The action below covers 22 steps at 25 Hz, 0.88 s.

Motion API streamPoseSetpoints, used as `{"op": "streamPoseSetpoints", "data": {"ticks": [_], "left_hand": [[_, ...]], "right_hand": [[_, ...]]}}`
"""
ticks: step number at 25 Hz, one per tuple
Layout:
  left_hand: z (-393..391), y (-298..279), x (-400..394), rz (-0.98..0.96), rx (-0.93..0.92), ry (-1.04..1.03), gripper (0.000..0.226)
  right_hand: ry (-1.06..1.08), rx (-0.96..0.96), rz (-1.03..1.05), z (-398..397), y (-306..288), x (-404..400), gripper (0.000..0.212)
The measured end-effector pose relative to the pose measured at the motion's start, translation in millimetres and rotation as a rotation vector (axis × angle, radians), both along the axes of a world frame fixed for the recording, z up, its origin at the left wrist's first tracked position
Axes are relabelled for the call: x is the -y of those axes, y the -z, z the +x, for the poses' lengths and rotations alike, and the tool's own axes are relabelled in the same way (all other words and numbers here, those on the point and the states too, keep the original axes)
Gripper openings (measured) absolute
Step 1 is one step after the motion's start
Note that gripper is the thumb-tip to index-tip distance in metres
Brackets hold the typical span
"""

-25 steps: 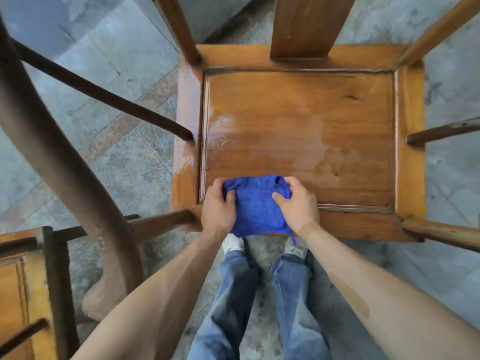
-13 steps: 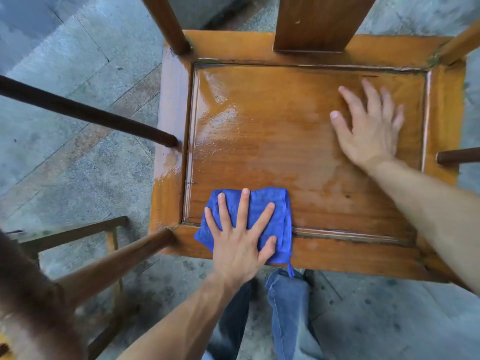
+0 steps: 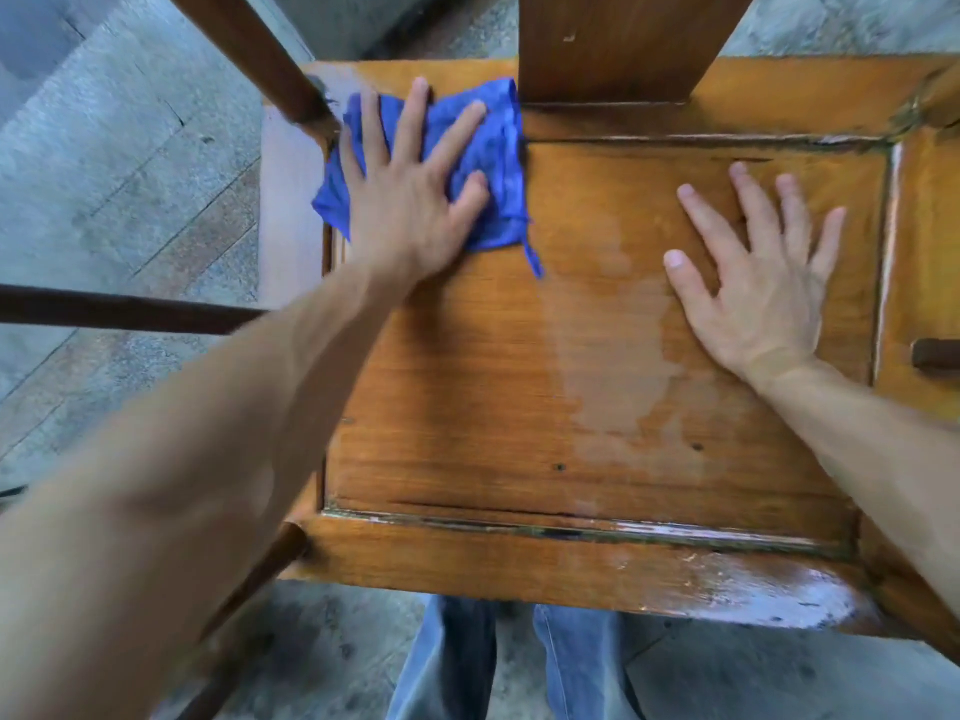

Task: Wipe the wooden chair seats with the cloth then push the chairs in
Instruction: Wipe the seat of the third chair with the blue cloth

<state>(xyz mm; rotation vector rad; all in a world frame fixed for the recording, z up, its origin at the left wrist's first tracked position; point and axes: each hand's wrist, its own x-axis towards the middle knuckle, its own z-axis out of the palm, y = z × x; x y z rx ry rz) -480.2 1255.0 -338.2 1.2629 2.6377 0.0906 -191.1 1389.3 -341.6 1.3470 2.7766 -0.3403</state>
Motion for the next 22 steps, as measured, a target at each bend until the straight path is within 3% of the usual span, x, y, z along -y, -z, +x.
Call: {"op": "streamPoseSetpoints", "data": {"ticks": [6, 12, 16, 22], "left_hand": [[-28.6, -5.7, -27.7, -0.012, 0.077, 0.064, 0.057], [107.7, -4.9, 135.5, -0.011, 0.008, 0.125, 0.059], [187.0, -8.6, 248.1, -0.081, 0.02, 0.205, 0.056], [181.5, -7.6, 238.3, -0.107, -0.023, 0.308, 0.056]], "right_hand": [[0.01, -0.016, -0.005, -1.4, 1.2, -1.7, 0.053], [-0.023, 0.064, -0.115, -1.8, -9.8, -3.0, 0.053], [0.009, -0.004, -0.079, 21.6, -17.8, 2.6, 0.05], [0.008, -0.091, 0.008, 61.8, -1.2, 12.0, 0.051]]}}
